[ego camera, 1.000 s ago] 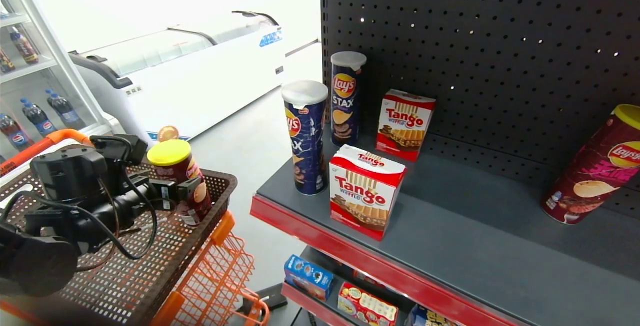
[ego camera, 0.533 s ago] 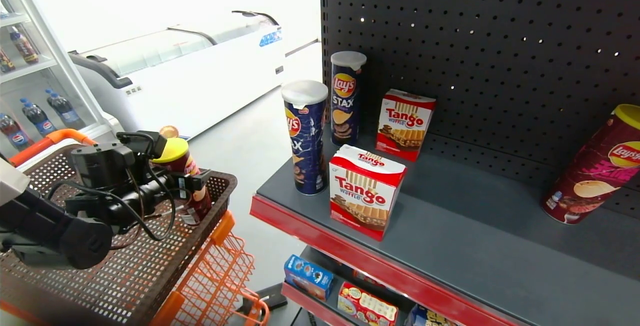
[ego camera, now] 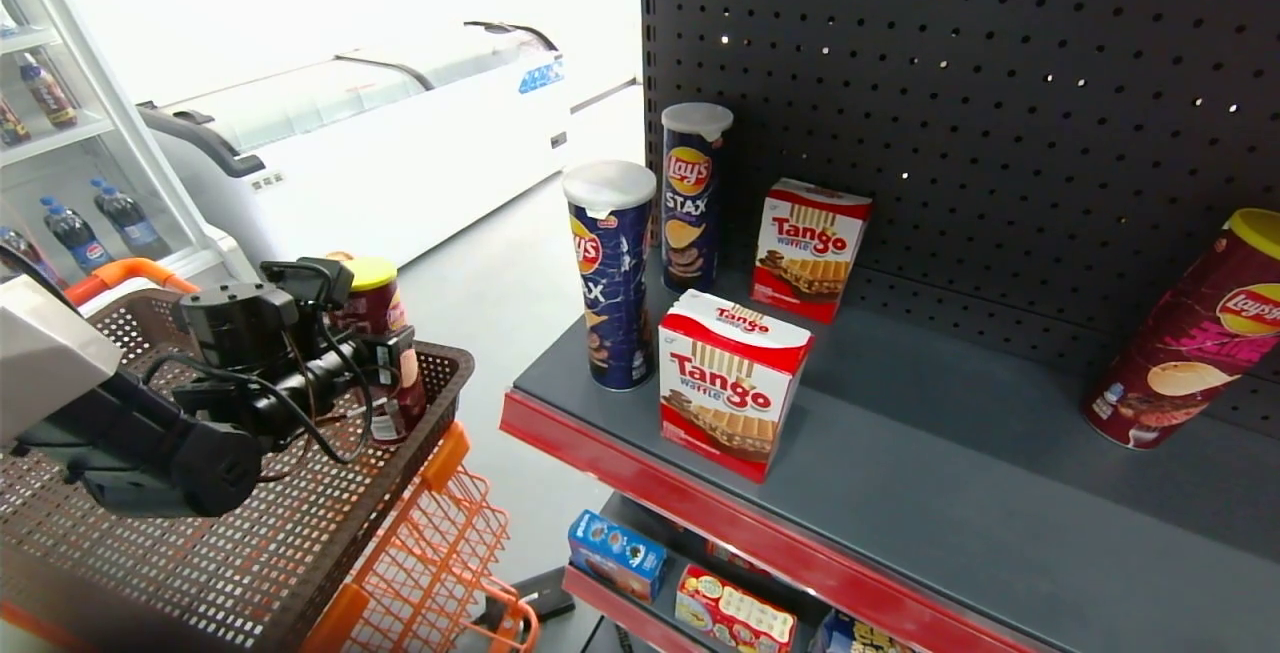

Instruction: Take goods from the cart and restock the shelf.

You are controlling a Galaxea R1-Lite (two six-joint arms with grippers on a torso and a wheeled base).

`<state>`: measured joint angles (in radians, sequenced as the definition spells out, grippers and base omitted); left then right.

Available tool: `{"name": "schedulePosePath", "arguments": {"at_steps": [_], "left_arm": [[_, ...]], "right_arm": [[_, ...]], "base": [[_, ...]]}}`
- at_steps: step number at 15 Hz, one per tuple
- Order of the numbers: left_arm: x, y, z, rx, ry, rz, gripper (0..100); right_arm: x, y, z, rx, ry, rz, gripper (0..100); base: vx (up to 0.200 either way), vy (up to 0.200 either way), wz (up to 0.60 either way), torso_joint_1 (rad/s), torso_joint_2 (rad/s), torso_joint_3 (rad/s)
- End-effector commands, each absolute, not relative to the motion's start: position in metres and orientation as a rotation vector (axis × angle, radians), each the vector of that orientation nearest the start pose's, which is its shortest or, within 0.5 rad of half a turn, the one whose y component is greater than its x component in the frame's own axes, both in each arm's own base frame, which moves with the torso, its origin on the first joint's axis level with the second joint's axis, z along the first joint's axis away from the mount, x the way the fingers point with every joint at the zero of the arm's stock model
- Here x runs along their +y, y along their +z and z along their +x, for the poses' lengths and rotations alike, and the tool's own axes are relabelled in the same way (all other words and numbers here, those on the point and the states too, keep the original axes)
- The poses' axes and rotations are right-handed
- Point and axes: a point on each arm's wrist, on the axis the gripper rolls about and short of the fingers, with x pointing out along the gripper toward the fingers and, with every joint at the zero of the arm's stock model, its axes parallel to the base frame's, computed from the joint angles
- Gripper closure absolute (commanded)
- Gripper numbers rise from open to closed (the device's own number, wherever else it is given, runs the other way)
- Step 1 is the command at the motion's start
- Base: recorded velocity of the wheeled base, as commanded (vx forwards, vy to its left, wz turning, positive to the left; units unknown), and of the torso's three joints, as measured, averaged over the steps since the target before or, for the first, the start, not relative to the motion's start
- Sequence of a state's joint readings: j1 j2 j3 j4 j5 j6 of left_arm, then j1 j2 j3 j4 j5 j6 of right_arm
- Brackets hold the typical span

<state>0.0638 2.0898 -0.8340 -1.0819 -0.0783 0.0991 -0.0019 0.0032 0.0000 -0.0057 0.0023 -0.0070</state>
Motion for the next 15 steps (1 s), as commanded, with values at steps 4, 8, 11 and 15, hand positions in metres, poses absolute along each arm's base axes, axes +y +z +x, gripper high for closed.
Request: {"name": "schedulePosePath", "arguments": {"at_steps": [4, 8, 11, 15], "left_arm": [[0.014, 0.101, 0.378, 0.160, -0.045, 0.090, 100], [-0.001, 0.143, 0.350, 0.084, -0.117, 0.099, 100], [-0.009, 0.177, 0.328, 0.005, -0.171, 0.103, 100], [-0.028, 0.216, 0.281, 0.002, -0.240, 0.082, 100]], "right_arm": [[0.000, 0.076, -0.022, -0.002, 0.000, -0.006, 0], [0.000, 0.076, -0.022, -0.002, 0.000, -0.008, 0], [0.000, 0.076, -0.022, -0.002, 0.000, -0.006, 0], [0.000, 0.076, -0.022, -0.002, 0.002, -0.008, 0]], "base": [[0.000, 0.000, 0.00, 0.000, 0.00, 0.000], [0.000, 0.000, 0.00, 0.000, 0.00, 0.000], [0.000, 0.000, 0.00, 0.000, 0.00, 0.000], [0.000, 0.000, 0.00, 0.000, 0.00, 0.000]]}}
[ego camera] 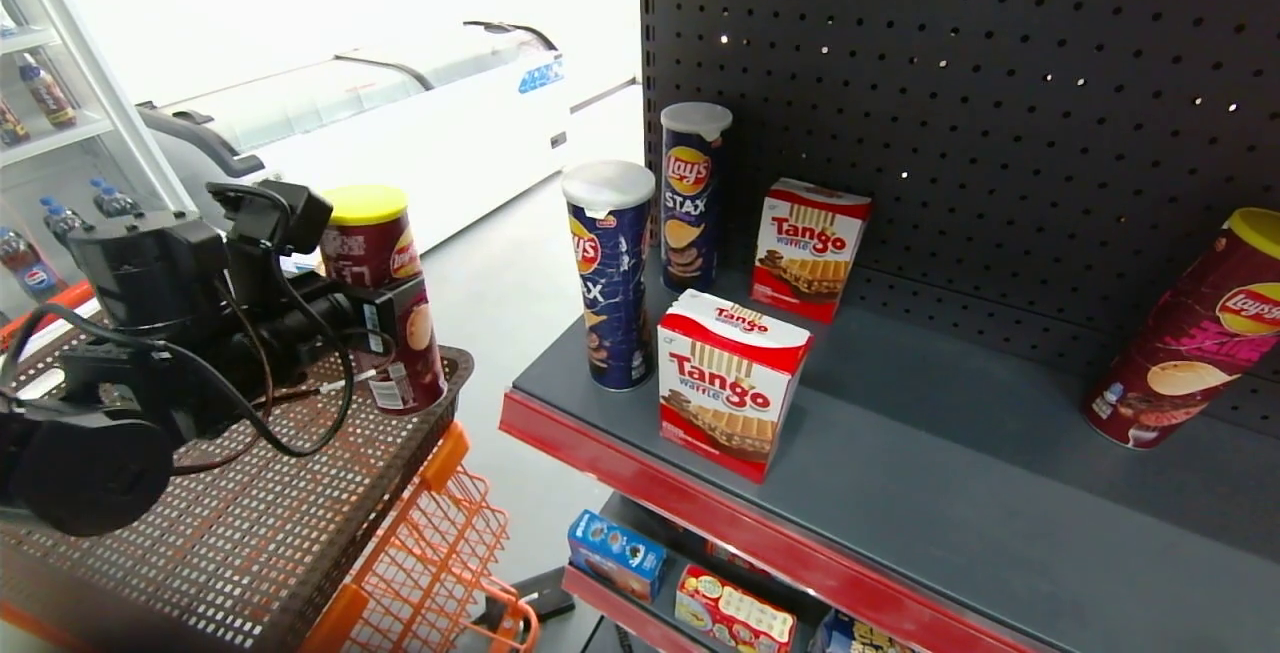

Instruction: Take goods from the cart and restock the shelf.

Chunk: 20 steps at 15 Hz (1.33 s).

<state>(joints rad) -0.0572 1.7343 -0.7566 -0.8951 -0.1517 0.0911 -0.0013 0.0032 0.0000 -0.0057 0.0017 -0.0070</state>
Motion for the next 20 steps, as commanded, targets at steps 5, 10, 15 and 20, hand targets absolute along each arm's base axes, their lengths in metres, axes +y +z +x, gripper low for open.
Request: {"name": "schedulePosePath", "arguments": {"at_steps": [5, 10, 15, 20], "left_arm": [[-0.063, 0.217, 0.247, -0.032, -0.401, 0.075, 100], [-0.077, 0.220, 0.216, -0.053, -0.589, 0.072, 100], [-0.077, 0.233, 0.183, -0.019, -0.678, 0.071, 100], [-0.090, 0.237, 0.162, -0.054, -0.853, 0.068, 100]], "right_arm": [[0.000, 0.076, -0.022, -0.002, 0.002, -0.008, 0], [0.000, 0.076, -0.022, -0.002, 0.000, -0.006, 0], [0.000, 0.076, -0.023, -0.003, 0.000, -0.008, 0], [0.000, 0.076, -0.022, -0.002, 0.002, -0.008, 0]], "base": [[0.000, 0.000, 0.00, 0.000, 0.00, 0.000], [0.000, 0.000, 0.00, 0.000, 0.00, 0.000], [0.000, 0.000, 0.00, 0.000, 0.00, 0.000], [0.000, 0.000, 0.00, 0.000, 0.00, 0.000]]}}
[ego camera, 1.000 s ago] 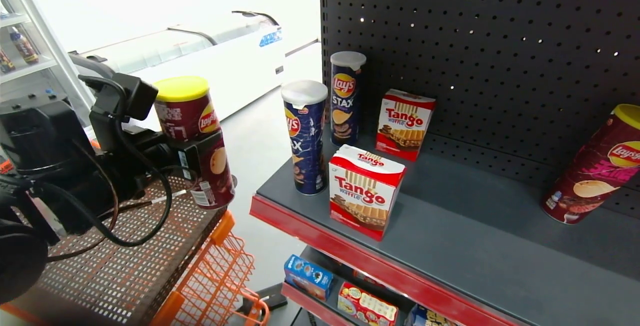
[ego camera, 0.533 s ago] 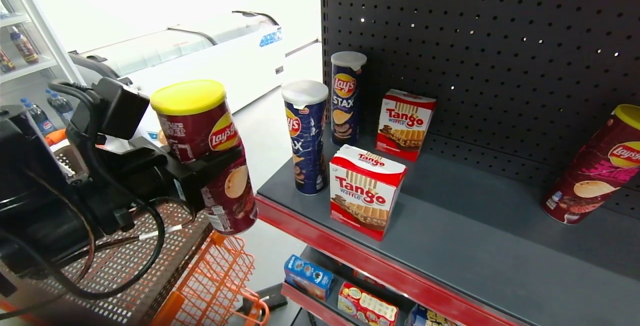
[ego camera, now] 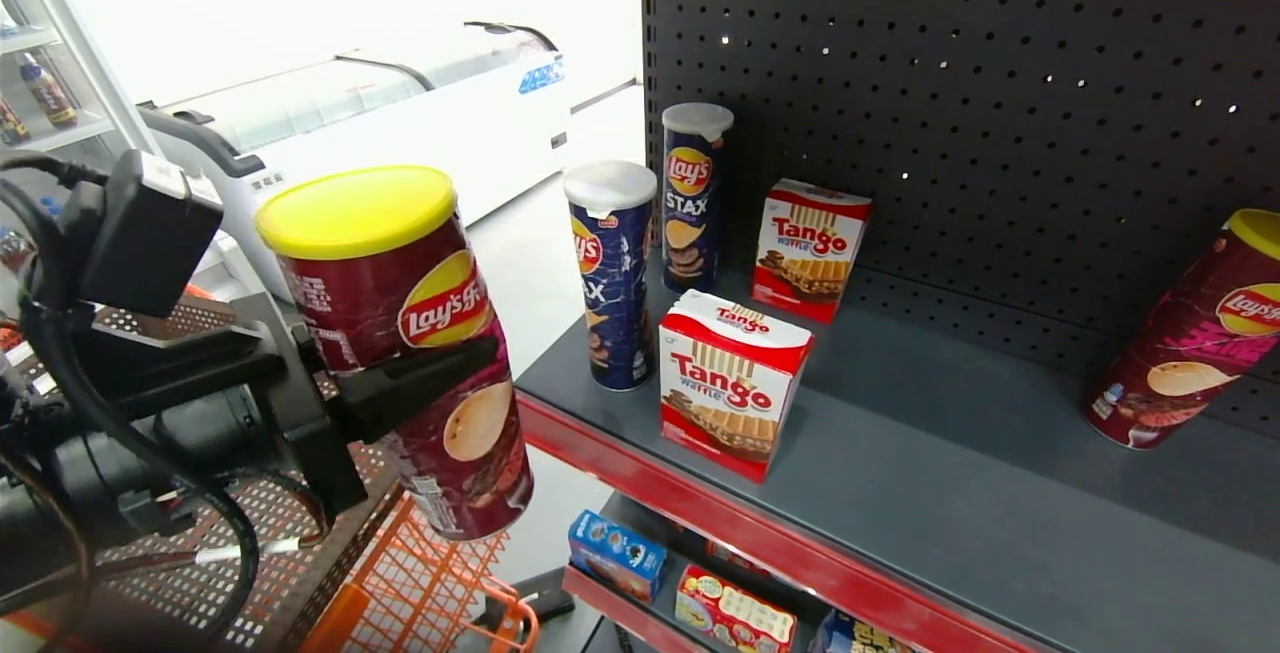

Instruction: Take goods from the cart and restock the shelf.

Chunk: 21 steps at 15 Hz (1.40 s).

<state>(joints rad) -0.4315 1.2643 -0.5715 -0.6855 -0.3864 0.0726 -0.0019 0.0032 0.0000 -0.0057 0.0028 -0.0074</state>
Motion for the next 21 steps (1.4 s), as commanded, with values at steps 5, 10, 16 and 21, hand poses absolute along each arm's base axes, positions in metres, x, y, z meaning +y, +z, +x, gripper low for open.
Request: {"name": "schedulePosePath", "arguments": {"at_steps": [5, 10, 16, 21], "left_arm": [[-0.089, 0.231, 0.137, 0.006, -0.983, 0.070, 100], [-0.088, 0.231, 0.128, 0.030, -1.026, 0.070, 100], [-0.091, 0.232, 0.126, 0.024, -1.051, 0.071, 100], [-0.092, 0.233, 0.126, 0.019, -1.061, 0.071, 100]], "right_arm": [[0.000, 0.076, -0.022, -0.002, 0.002, -0.006, 0], [0.000, 0.076, -0.022, -0.002, 0.002, -0.008, 0], [0.000, 0.076, -0.022, -0.002, 0.002, -0.009, 0], [0.000, 0.076, -0.022, -0.002, 0.002, -0.009, 0]], "base": [[0.000, 0.000, 0.00, 0.000, 0.00, 0.000], [0.000, 0.000, 0.00, 0.000, 0.00, 0.000], [0.000, 0.000, -0.60, 0.003, 0.00, 0.002], [0.000, 0.000, -0.60, 0.001, 0.01, 0.002]]}}
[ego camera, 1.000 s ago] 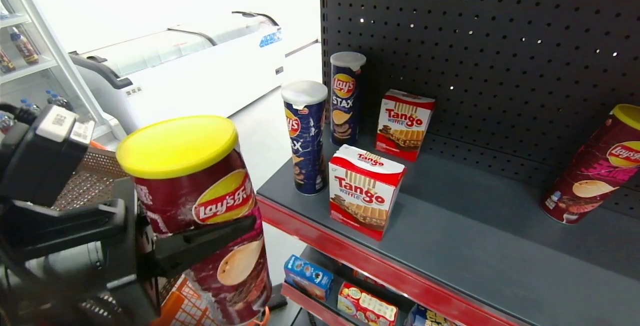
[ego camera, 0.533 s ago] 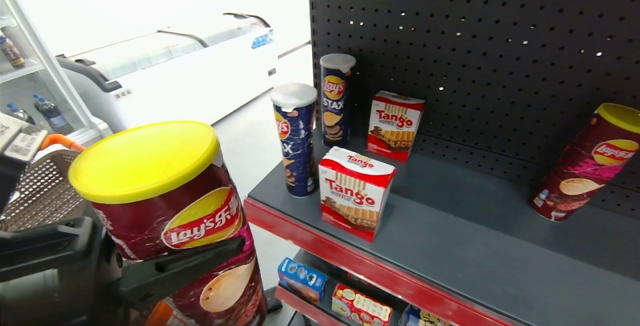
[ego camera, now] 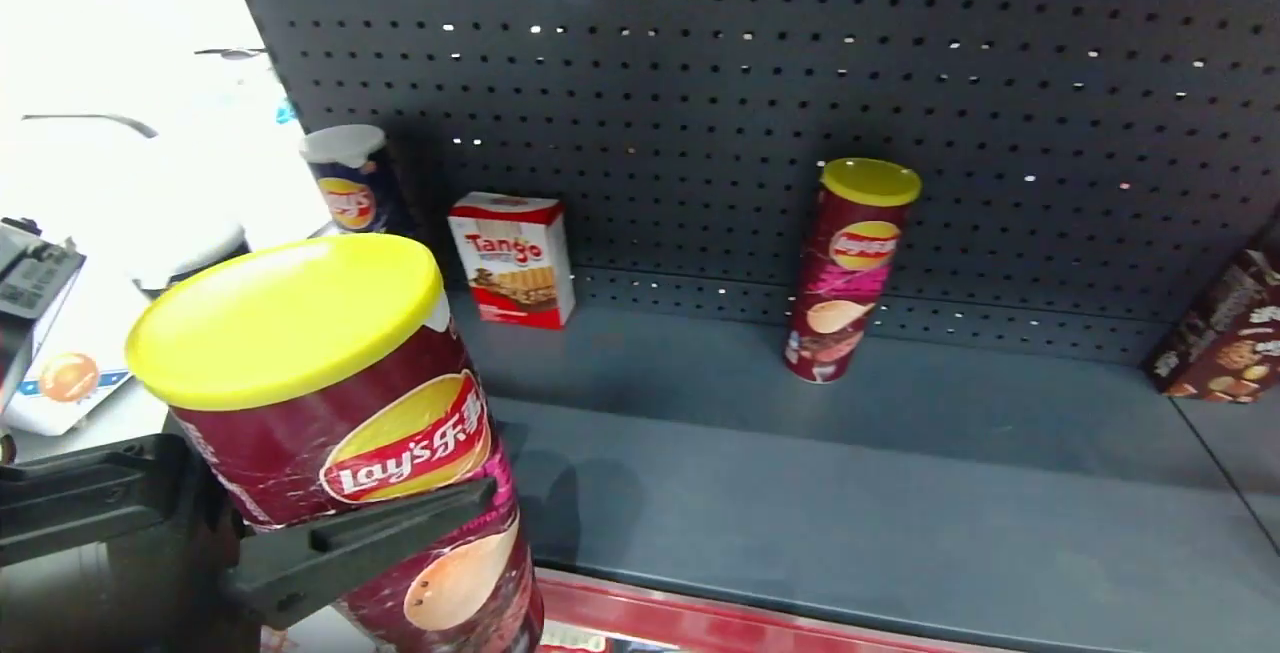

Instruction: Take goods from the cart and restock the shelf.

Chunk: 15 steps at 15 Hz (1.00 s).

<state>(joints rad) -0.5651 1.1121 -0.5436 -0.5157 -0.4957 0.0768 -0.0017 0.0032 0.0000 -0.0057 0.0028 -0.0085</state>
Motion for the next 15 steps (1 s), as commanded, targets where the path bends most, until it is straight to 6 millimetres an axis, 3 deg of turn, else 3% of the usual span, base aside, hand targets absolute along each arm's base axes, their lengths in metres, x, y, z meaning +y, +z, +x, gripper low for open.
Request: {"name": "schedulePosePath", "arguments": {"at_steps": [1, 2, 15], "left_arm": [[-0.092, 0.233, 0.126, 0.019, -1.061, 0.071, 100], [-0.092, 0.231, 0.126, 0.025, -1.059, 0.072, 100], [-0.086, 0.216, 0.118, 0.067, -1.051, 0.076, 100]], "right_arm": [[0.000, 0.076, -0.022, -0.002, 0.002, -0.009, 0], [0.000, 0.076, -0.022, -0.002, 0.003, -0.009, 0], [0.000, 0.076, -0.022, -0.002, 0.003, -0.009, 0]], "base": [[0.000, 0.000, -0.60, -0.002, 0.00, 0.002], [0.000, 0.000, -0.60, 0.007, 0.00, 0.002], [0.000, 0.000, 0.00, 0.000, 0.00, 0.000]]}}
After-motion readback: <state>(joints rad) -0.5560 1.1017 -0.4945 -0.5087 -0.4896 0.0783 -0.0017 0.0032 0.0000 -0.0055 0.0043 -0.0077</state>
